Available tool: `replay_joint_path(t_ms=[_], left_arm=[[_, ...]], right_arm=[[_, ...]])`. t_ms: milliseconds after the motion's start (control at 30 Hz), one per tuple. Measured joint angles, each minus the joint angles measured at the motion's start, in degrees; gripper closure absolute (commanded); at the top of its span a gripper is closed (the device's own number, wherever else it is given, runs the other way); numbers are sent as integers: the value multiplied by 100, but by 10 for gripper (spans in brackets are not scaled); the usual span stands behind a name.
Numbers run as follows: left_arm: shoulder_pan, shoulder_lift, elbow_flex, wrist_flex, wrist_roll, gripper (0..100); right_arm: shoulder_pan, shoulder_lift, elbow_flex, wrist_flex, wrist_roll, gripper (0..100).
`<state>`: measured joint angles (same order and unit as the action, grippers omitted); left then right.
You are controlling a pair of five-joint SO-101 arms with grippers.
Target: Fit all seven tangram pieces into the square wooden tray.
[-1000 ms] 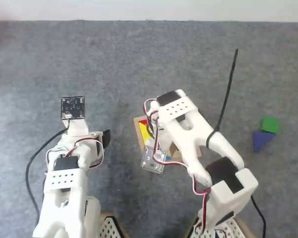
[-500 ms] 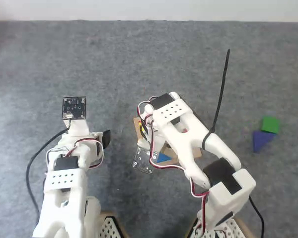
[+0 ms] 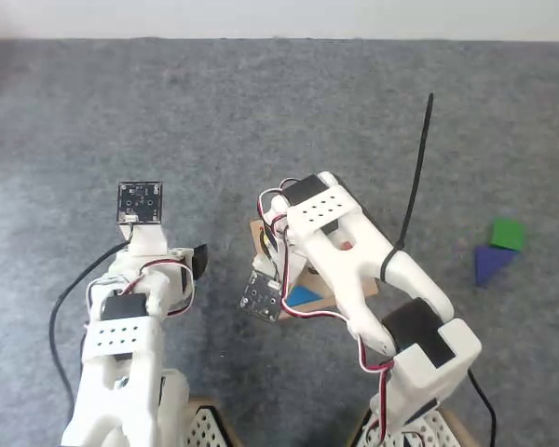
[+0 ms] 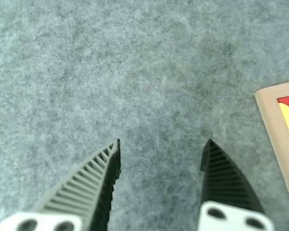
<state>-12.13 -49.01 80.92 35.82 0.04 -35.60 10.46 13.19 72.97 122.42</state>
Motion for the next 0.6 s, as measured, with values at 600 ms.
replay_joint_path(t_ms=[600], left_arm=[[0, 0, 0, 0, 0, 731]], right_arm=[[-237, -123, -633, -334, -4334, 879]])
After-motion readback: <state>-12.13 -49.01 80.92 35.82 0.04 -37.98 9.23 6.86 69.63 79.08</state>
